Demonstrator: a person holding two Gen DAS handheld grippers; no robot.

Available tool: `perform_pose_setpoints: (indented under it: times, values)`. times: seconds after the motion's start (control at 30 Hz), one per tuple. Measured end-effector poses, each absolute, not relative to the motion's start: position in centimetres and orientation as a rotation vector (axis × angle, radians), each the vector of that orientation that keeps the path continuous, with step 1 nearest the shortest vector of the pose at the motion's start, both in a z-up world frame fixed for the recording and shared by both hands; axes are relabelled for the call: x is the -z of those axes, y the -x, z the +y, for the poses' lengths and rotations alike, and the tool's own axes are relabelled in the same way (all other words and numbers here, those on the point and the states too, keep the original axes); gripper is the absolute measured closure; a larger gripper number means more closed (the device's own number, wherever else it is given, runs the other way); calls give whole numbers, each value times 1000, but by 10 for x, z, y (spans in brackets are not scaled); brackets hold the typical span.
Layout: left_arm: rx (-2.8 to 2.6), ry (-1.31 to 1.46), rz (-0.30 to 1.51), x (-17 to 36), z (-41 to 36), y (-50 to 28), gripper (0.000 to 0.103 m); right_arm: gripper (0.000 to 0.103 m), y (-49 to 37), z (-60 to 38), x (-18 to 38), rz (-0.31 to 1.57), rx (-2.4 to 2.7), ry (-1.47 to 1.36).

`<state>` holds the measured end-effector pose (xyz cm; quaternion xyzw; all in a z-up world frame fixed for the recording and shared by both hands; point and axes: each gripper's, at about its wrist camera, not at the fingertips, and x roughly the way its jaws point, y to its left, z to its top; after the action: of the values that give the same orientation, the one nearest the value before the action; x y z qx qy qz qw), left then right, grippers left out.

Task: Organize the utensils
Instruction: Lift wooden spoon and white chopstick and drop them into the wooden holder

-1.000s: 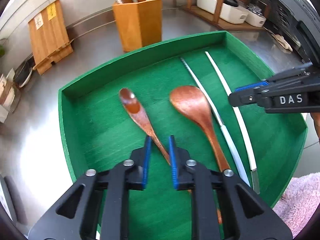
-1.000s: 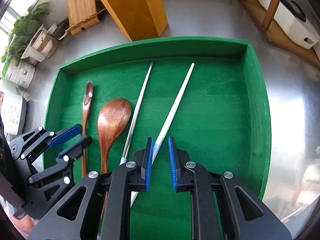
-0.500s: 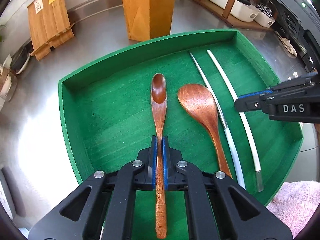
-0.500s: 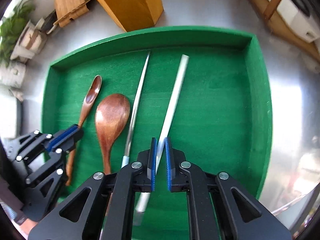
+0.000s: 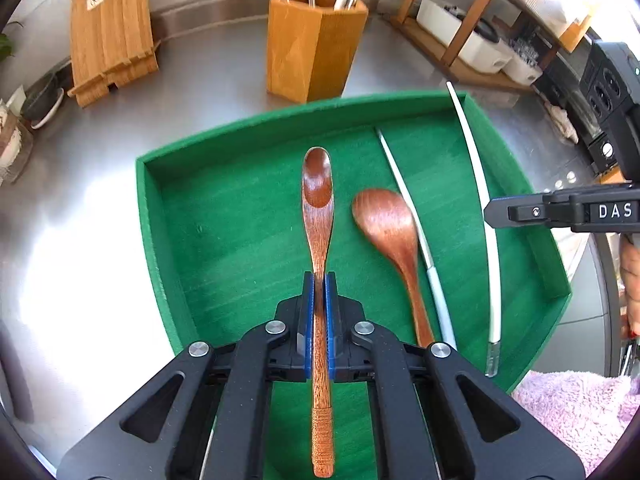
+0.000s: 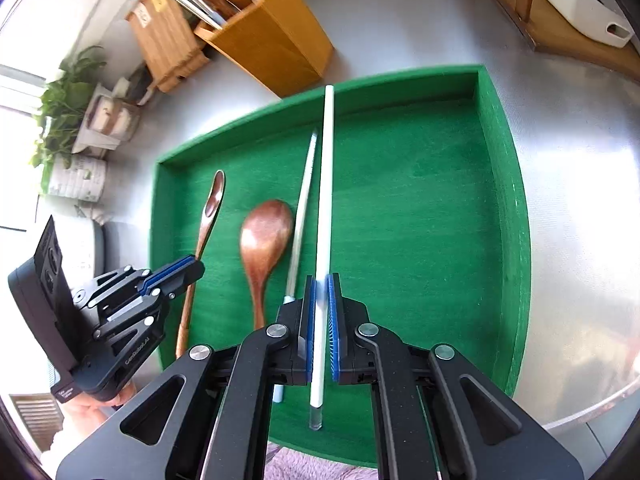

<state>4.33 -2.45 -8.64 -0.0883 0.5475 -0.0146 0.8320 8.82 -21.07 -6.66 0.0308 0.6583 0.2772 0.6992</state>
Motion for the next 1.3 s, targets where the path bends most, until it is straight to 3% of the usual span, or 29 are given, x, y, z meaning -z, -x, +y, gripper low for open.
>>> perform_pose_setpoints:
  times: [0.73, 1.3]
  values:
    - [8, 375, 510, 3, 5, -45, 99, 97, -98, -210, -24, 818, -737, -18]
    - [-28, 414, 307, -23, 25, -138, 99, 97, -154, -170, -76, 513, -768, -30]
